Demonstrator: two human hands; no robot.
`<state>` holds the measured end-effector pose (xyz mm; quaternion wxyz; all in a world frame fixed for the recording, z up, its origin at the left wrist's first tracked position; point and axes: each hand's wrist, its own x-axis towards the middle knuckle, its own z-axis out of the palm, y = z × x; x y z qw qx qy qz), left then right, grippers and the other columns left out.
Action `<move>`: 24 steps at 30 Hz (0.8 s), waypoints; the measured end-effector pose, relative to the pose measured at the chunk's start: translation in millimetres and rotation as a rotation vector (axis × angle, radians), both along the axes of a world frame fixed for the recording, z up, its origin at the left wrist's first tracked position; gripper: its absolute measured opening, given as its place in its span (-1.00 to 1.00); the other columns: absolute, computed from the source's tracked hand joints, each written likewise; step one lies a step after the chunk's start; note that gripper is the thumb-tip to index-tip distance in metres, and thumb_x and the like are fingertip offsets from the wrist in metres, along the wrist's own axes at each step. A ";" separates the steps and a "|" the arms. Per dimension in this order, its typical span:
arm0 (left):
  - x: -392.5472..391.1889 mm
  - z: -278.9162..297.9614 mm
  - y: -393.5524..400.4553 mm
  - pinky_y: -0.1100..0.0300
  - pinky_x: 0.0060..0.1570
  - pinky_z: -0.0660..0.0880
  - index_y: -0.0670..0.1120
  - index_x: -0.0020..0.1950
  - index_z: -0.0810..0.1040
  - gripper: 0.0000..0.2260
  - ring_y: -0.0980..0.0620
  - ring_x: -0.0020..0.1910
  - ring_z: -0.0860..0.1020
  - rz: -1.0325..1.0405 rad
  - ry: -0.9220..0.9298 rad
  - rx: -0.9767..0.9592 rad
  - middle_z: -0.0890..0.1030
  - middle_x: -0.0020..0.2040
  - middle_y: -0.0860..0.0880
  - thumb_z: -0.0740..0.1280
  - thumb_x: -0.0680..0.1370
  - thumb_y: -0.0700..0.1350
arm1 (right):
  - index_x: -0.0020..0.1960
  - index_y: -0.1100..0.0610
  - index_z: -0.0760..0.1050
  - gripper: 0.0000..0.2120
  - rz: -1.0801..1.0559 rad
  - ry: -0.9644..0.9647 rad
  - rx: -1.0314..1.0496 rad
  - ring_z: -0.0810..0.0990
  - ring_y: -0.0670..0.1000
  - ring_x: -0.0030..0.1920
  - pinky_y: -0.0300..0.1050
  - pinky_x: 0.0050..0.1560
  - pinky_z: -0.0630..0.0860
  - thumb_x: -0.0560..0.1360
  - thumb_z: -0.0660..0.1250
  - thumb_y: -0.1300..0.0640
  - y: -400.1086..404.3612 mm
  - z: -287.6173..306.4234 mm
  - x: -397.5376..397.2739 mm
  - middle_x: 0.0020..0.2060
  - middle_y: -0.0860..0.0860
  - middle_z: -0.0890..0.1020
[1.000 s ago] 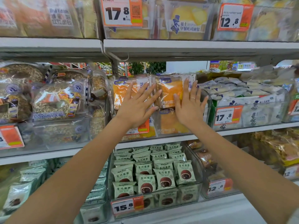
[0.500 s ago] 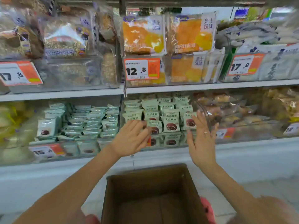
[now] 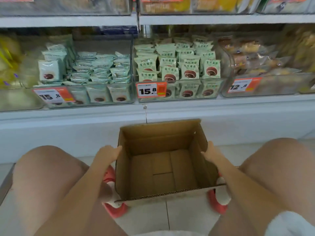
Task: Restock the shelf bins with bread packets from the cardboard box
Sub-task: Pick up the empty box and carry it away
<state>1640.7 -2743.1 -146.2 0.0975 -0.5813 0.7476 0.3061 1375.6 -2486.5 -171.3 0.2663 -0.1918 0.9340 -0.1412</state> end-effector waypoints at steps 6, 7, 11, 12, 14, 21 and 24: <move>-21.7 1.4 22.8 0.26 -0.54 0.47 -0.23 -0.15 0.46 -0.87 -0.07 -0.37 0.61 -0.262 -0.001 0.163 0.56 -0.21 -0.20 0.19 0.58 -0.26 | 0.29 0.22 0.37 -0.72 -0.059 0.125 -0.035 0.52 0.18 0.14 -0.13 -0.05 0.38 0.58 0.16 0.26 -0.7 0.2 5.2 0.15 0.19 0.54; -25.5 3.2 24.9 0.24 -0.53 0.48 -0.24 -0.14 0.46 -0.85 -0.08 -0.40 0.61 -0.286 -0.021 0.152 0.56 -0.23 -0.21 0.17 0.59 -0.24 | 0.28 0.22 0.38 -0.73 -0.082 0.129 -0.071 0.53 0.18 0.12 -0.11 -0.04 0.39 0.58 0.17 0.25 7.2 0.6 5.2 0.13 0.19 0.55; -45.4 17.4 25.8 0.18 -0.46 0.53 -0.29 -0.12 0.50 -0.72 -0.05 -0.42 0.64 -0.408 -0.020 0.135 0.62 -0.26 -0.21 0.12 0.63 -0.15 | 0.24 0.23 0.41 -0.75 -0.180 0.213 -0.194 0.57 0.21 0.03 0.02 0.02 0.51 0.59 0.18 0.19 48.3 21.7 -5.8 0.04 0.20 0.60; -51.7 22.1 28.4 0.17 -0.44 0.55 -0.28 -0.12 0.50 -0.71 -0.04 -0.41 0.64 -0.443 0.015 0.120 0.62 -0.28 -0.19 0.12 0.63 -0.13 | 0.25 0.22 0.41 -0.74 -0.209 0.249 -0.215 0.58 0.21 -0.01 0.04 0.00 0.53 0.59 0.17 0.18 59.5 32.4 -11.2 0.02 0.20 0.60; -64.8 33.5 37.9 0.15 -0.39 0.57 -0.23 -0.18 0.47 -0.72 0.00 -0.42 0.62 -0.508 0.094 0.072 0.59 -0.32 -0.14 0.14 0.63 -0.10 | 0.24 0.22 0.42 -0.73 -0.259 0.337 -0.225 0.58 0.23 -0.03 0.03 -0.03 0.54 0.58 0.17 0.17 84.0 56.1 -24.7 0.00 0.21 0.61; -133.6 96.0 101.8 0.00 -0.25 0.60 -0.21 -0.37 0.39 -0.65 -0.11 -0.43 0.62 -0.700 0.371 -0.107 0.58 -0.40 -0.25 0.17 0.58 -0.09 | 0.15 0.27 0.45 -0.76 -0.419 0.570 -0.155 0.55 0.30 -0.03 0.11 0.00 0.53 0.56 0.19 0.16 183.0 125.7 -44.7 -0.03 0.27 0.59; -167.7 135.3 132.0 0.06 -0.26 0.56 -0.21 -0.40 0.41 -0.63 -0.13 -0.42 0.59 -0.801 0.431 -0.168 0.53 -0.47 -0.16 0.17 0.58 -0.09 | 0.11 0.28 0.46 -0.78 -0.513 0.611 -0.192 0.56 0.30 -0.05 0.18 0.00 0.54 0.54 0.19 0.19 218.1 144.4 -43.5 -0.06 0.29 0.59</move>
